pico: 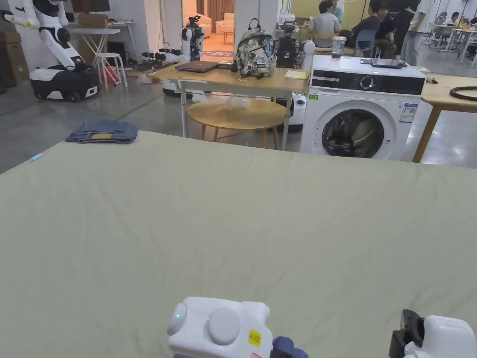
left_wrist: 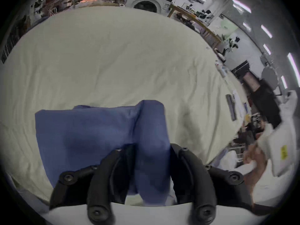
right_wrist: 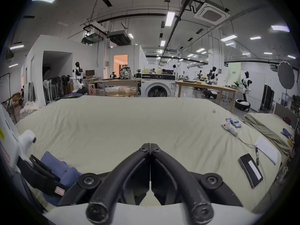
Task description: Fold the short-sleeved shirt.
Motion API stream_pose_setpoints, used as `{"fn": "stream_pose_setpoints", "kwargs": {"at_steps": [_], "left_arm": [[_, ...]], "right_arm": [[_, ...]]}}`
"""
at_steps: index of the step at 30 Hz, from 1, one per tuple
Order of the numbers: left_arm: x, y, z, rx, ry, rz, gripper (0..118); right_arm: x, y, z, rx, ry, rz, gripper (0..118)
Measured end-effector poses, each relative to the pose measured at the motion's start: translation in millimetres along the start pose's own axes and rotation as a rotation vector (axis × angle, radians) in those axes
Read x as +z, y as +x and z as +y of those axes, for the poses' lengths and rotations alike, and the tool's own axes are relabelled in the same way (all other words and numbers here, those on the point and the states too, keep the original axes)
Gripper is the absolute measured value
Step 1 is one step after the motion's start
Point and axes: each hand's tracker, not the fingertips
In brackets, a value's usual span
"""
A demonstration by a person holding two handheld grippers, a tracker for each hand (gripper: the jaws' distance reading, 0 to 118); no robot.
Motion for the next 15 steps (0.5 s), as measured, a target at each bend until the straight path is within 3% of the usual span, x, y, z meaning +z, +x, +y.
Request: {"fn": "stream_pose_setpoints", "kwargs": {"at_steps": [5, 6, 8, 15], "left_arm": [[26.3, -24.0, 4.4, 0.072, 0.121, -0.149, 40], [21.7, -34.7, 10.6, 0.090, 0.136, -0.164, 33], [10.2, -44.6, 11.0, 0.133, 0.115, -0.160, 5], [-73.3, -60.2, -4.2, 0.212, -0.034, -0.242, 0]], "right_arm": [[1.0, 0.1, -1.5, -0.010, -0.002, 0.000, 0], [1.4, 0.1, -1.9, -0.012, -0.003, 0.000, 0], [2.5, 0.1, -3.0, -0.017, -0.005, 0.000, 0], [2.9, 1.8, -7.5, -0.020, -0.015, -0.004, 0]]}}
